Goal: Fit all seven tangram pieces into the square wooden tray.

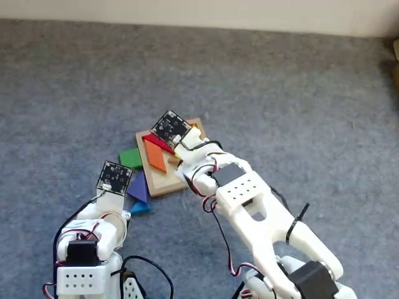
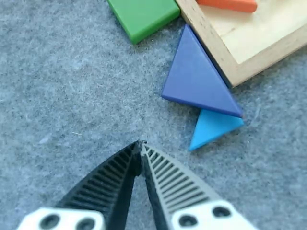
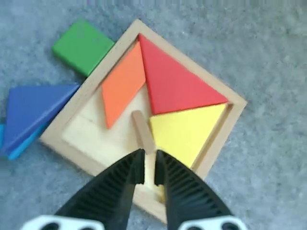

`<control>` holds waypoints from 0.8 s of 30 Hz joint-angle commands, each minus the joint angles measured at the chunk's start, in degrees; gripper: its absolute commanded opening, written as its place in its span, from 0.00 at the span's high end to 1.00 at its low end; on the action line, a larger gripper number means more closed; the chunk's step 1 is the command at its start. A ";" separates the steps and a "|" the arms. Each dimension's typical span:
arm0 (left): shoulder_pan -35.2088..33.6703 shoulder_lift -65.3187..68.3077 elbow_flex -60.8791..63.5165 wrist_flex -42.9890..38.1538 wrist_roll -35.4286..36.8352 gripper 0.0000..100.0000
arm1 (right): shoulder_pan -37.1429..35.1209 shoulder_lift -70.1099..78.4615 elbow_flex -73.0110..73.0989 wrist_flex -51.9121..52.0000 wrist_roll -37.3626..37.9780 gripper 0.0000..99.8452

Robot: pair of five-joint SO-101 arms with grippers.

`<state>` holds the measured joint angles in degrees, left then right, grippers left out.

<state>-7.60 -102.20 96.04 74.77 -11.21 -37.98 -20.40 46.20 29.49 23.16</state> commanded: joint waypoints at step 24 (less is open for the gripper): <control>1.10 -1.54 1.10 0.09 -0.35 0.99 | 4.70 6.46 -1.89 -6.29 -2.55 0.97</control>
<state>-7.60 -102.20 96.04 74.77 -11.21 -36.04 -10.20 46.20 24.31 20.97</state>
